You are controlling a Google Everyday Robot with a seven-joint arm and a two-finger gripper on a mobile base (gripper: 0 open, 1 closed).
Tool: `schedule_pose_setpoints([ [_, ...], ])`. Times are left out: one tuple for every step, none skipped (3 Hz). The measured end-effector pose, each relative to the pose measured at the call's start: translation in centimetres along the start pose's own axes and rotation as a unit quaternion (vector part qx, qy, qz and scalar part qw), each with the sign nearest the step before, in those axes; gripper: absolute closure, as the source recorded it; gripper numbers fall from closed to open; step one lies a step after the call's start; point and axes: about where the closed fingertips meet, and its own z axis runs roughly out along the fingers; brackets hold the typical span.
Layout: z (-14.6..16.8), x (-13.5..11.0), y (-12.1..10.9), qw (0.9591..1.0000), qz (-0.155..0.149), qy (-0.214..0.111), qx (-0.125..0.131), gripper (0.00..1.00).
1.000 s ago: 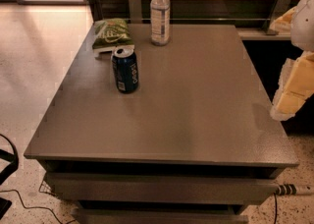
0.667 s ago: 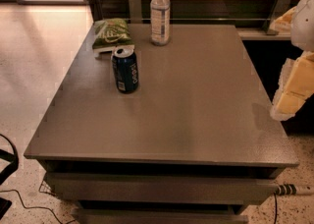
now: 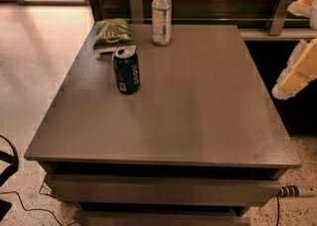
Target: Pick blue plastic bottle
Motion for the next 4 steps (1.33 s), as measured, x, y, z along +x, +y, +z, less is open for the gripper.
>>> schedule_pose_setpoints([
  [-0.4,-1.4,-2.8,0.9926,0.040,-0.106,0.045,0.00],
  [-0.2,-3.6,-6.2,0.9707,0.065,-0.216,0.083,0.00],
  [-0.2,-6.3,-8.3,0.9515,0.077,-0.286,0.084,0.00],
  [-0.2,-7.0,-8.6,0.9483,0.078,-0.297,0.081,0.00],
])
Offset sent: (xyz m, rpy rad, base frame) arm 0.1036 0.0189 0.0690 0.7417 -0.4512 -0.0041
